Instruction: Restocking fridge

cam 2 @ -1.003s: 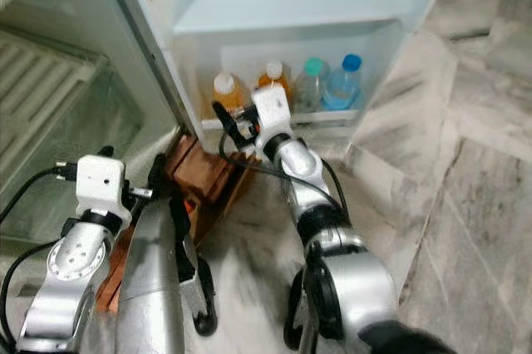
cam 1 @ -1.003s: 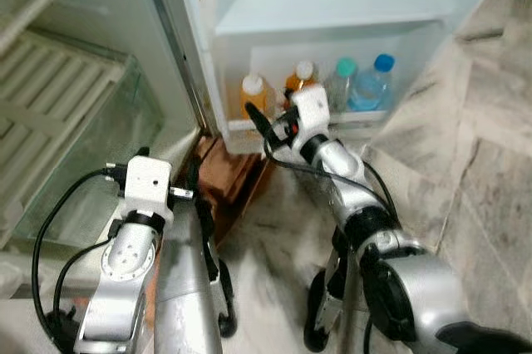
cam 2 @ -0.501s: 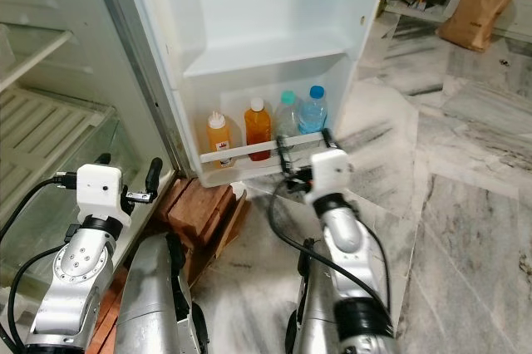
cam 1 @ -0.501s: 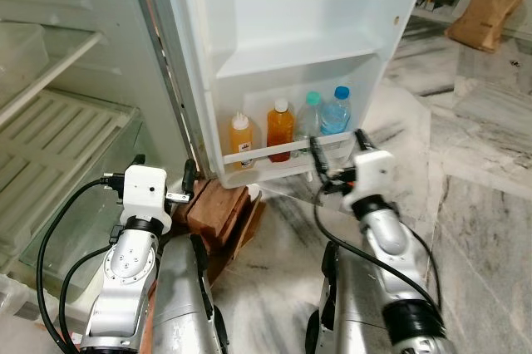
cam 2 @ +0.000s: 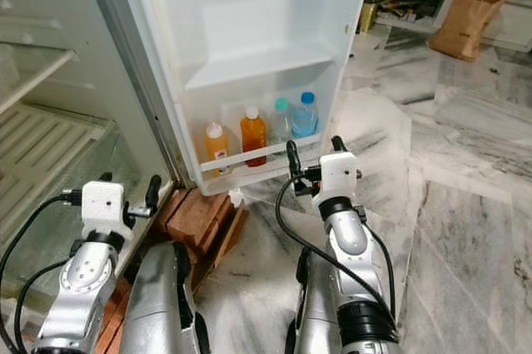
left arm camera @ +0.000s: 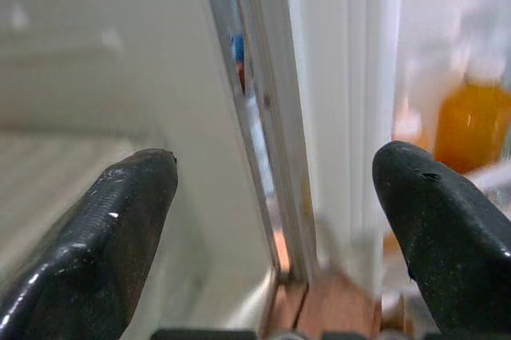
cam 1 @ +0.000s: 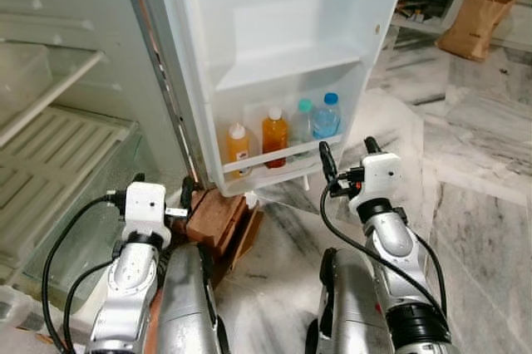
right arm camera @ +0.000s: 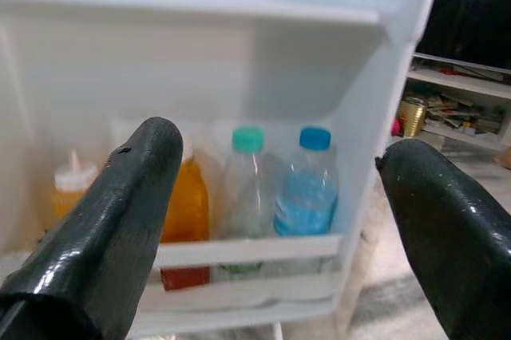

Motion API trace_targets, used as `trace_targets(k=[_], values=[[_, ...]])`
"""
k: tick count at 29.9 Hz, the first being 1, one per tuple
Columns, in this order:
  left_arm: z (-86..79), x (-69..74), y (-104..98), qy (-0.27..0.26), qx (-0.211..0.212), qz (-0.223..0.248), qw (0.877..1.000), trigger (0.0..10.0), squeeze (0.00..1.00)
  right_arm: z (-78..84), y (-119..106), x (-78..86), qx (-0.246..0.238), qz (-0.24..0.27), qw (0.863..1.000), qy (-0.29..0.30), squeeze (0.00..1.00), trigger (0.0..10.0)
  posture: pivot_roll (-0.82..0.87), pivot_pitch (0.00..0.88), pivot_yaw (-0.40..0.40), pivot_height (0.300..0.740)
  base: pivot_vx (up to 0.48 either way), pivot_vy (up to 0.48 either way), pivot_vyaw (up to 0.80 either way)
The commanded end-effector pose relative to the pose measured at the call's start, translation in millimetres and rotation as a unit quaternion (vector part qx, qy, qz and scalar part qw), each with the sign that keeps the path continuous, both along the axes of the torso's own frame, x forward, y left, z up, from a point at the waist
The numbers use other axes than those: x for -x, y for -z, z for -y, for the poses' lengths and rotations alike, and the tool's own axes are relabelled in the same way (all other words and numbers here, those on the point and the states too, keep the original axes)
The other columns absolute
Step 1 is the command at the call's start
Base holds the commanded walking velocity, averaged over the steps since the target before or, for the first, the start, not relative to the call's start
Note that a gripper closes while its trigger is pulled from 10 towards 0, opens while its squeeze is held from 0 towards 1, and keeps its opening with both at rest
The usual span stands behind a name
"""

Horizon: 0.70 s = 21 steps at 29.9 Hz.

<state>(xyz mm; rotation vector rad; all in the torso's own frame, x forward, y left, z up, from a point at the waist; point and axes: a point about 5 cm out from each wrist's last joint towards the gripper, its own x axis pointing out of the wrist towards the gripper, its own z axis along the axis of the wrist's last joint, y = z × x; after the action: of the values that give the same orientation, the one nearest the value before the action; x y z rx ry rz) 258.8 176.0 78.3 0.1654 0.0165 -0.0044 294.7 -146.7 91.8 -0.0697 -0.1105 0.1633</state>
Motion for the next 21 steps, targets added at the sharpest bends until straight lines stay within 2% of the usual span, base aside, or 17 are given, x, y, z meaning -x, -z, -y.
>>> trace_targets(k=[1, 3, 5, 7, 15, 21], values=[[1.3, -2.9, -2, 0.000, -0.007, 0.006, 1.000, 10.0, 0.00, -2.3, -4, -5.9, -0.007, 0.001, 1.000, -0.002, 0.00, 10.0, 0.11, 0.000, 0.006, 0.614, 0.000, 0.000, 0.00], [1.3, -2.9, -2, 0.000, -0.007, 0.006, 1.000, 10.0, 0.00, -2.3, -4, -5.9, -0.007, 0.001, 1.000, -0.002, 0.00, 10.0, 0.11, 0.000, 0.006, 0.614, 0.000, 0.000, 0.00], [7.6, -5.8, 4, 0.017, -0.046, -0.002, 0.999, 10.0, 0.00, -2.4, -4, -10.8, -0.015, -0.008, 1.000, 0.006, 0.00, 10.0, 0.12, 0.000, -0.006, 0.634, 0.000, 0.000, 0.00], [10.8, -5.9, 3, 0.025, -0.056, 0.004, 0.998, 10.0, 0.00, -2.1, -3, -10.9, -0.014, -0.013, 1.000, 0.009, 0.00, 10.0, 0.11, 0.000, -0.008, 0.644, 0.000, 0.000, 0.00], [13.7, -5.7, 6, 0.005, -0.035, 0.004, 0.999, 10.0, 0.00, 5.1, -2, -8.9, -0.002, -0.013, 1.000, 0.022, 0.00, 10.0, 0.09, 0.000, -0.026, 0.689, 0.000, 0.000, 0.00], [6.9, 2.6, 9, -0.011, -0.021, -0.006, 1.000, 10.0, 0.00, 8.3, -1, -5.9, 0.002, -0.017, 1.000, 0.026, 0.00, 10.0, 0.08, 0.000, -0.007, 0.724, 0.000, 0.000, 0.00]])
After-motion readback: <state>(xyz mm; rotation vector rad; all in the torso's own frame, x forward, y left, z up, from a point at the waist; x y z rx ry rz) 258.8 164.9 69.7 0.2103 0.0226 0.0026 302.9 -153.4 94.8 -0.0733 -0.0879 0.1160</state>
